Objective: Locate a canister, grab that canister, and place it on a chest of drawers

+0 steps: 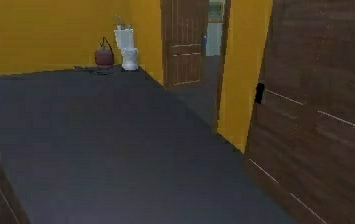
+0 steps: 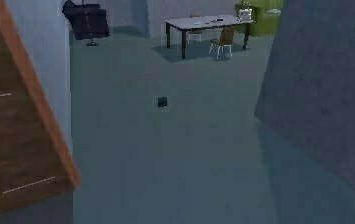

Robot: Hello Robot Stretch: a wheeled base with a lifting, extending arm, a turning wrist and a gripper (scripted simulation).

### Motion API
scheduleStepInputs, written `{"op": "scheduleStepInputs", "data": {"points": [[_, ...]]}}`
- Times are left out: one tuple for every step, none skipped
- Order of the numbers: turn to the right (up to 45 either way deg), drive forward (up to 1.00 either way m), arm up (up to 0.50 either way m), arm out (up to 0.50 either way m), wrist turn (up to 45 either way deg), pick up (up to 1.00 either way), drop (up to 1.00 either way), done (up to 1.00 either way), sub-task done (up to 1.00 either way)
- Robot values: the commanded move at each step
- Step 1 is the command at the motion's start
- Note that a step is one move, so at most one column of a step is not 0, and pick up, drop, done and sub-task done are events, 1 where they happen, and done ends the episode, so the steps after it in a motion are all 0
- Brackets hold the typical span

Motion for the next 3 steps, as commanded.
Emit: {"op": "scheduleStepInputs", "data": {"points": [[0.0,1.00,0.00,0.00,0.0,0.00,0.00,0.00,0.00],[0.0,1.00,0.00,0.00,0.0,0.00,0.00,0.00,0.00],[-6.0,0.00,0.00,0.00,0.0,0.00,0.00,0.00,0.00]]}}
